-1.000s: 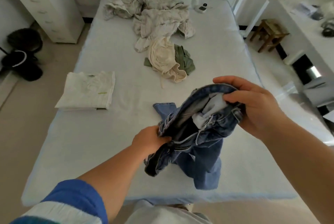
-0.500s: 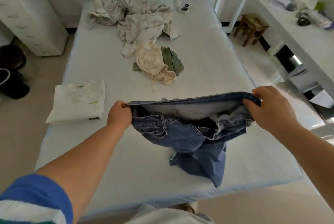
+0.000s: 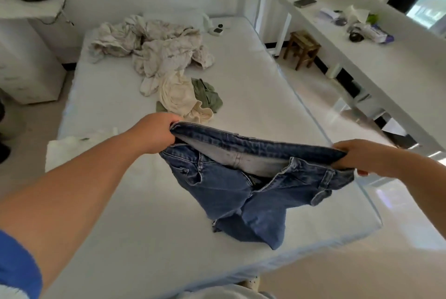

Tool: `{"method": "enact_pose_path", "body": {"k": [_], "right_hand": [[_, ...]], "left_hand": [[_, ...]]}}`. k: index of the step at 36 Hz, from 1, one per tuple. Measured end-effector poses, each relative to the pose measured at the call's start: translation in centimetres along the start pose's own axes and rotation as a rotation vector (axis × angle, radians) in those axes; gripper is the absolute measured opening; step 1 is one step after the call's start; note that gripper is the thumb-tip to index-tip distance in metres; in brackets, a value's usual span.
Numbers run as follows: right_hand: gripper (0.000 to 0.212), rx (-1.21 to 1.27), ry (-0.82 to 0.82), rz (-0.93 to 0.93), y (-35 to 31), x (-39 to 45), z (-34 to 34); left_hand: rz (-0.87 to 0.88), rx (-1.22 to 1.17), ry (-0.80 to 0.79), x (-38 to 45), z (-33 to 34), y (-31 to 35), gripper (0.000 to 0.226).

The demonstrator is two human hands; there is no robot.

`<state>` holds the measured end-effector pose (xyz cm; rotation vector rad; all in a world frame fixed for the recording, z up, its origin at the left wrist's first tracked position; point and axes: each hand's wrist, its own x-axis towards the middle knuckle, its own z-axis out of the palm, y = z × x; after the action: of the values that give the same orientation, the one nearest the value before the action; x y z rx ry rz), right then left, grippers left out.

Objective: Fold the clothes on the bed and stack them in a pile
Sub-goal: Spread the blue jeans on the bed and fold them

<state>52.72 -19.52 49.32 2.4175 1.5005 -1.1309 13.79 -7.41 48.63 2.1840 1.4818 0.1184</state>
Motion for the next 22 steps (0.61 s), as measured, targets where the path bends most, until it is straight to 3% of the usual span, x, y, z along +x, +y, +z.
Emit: {"method": "enact_pose_path", "body": {"k": [2,7,12,16,22], "right_hand": [[0.014,0.08,0.004,-0.006,0.6,0.0,0.9],[0.019,0.342,0.426,0.026,1.2,1.4,1.0],[0.017,0.413,0.65,0.039,0.8,2.0,-1.4],[0.01,0.638,0.676,0.032,1.2,2.6,-3.3],[0.013,1.04,0.788,0.078,4.0,4.1,-5.5]], "left_hand": [[-0.019,0.001,0.009,0.1,-0.4,-0.2,0.035],[-0.089,0.079,-0.014,0.5,-0.2,-0.8,0.028],[-0.124,0.157,-0.086,0.3,1.3,-0.3,0.022],[-0.245,-0.079,-0.162,0.9,2.5,1.0,0.022],[-0.255,-0.407,-0.043,2.2,4.0,6.3,0.022]]}}
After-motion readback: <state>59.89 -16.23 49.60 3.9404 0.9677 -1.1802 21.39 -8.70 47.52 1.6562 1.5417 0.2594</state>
